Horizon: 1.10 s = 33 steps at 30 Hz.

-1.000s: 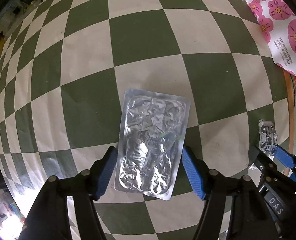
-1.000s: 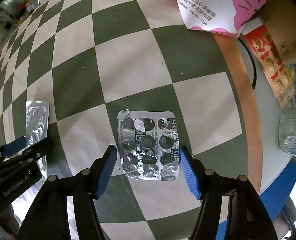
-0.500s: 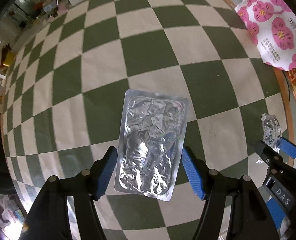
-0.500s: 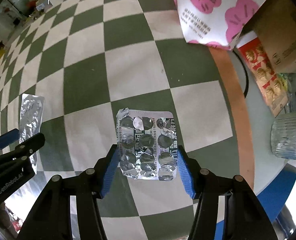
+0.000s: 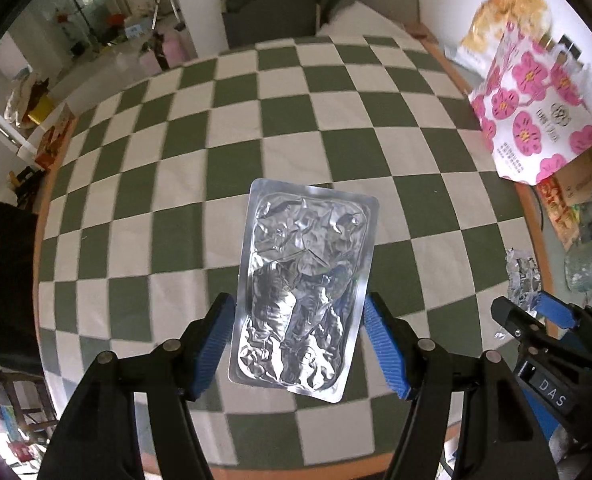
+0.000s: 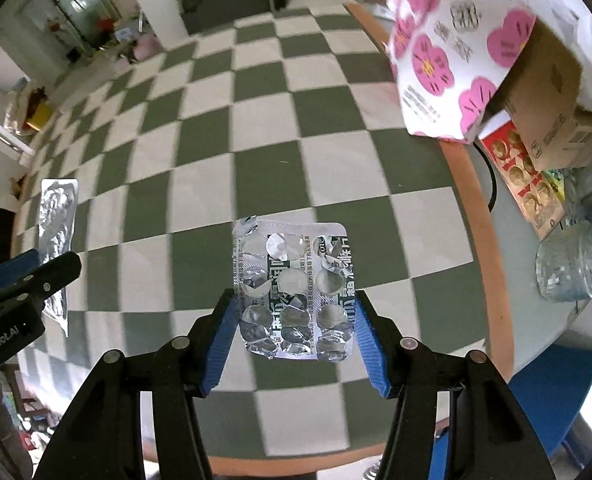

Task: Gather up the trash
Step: 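Carry the blister pack with the right tool while the left tool carries the foil pack to the bin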

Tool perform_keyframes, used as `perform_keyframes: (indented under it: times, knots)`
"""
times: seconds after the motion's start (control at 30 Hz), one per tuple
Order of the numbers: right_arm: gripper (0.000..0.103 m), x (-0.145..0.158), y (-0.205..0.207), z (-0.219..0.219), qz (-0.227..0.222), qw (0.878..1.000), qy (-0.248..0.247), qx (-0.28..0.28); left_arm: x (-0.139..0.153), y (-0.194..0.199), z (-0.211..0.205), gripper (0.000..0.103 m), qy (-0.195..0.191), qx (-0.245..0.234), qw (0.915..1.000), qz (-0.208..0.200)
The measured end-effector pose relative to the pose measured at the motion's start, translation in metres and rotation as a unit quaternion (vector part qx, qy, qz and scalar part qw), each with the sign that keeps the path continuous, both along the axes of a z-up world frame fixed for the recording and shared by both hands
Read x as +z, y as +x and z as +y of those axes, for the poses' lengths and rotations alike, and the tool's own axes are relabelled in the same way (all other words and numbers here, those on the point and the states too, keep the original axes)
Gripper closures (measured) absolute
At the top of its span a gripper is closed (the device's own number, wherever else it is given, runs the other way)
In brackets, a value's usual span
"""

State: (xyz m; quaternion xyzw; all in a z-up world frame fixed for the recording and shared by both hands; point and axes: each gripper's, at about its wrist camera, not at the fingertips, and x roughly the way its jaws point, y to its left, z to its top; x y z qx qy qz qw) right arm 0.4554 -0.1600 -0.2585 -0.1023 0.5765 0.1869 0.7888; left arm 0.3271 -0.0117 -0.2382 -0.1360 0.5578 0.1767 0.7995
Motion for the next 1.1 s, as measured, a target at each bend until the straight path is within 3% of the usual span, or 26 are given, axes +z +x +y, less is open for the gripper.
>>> perform_keyframes:
  times: [0.13,0.3,0.53,0.67,0.83,1.1]
  knots:
    - [0.045,0.012,-0.034,0.023,-0.018,1.0,0.018,0.013,0.002,-0.036,0.026,0.04,-0.004,0.004,0.9997,-0.023]
    - [0.045,0.021,-0.111,0.039,-0.031,0.999,0.039,0.017,0.008,-0.117,0.038,0.04,-0.01,0.008,0.9987,-0.049]
    - [0.044,0.002,-0.227,0.048,-0.012,0.999,0.043,0.008,-0.022,-0.219,0.051,0.04,-0.043,0.019,0.9984,-0.033]
    - [0.044,-0.038,-0.287,0.048,0.036,0.999,0.032,0.003,-0.071,-0.264,0.059,0.04,-0.085,0.037,0.9957,0.009]
    - [0.044,-0.113,-0.325,0.042,0.11,0.994,0.017,-0.002,-0.173,-0.301,0.077,0.039,-0.165,0.082,0.9803,0.071]
    - [0.044,-0.286,-0.325,0.033,0.185,0.982,0.0,-0.028,-0.349,-0.303,0.096,0.039,-0.251,0.139,0.9518,0.109]
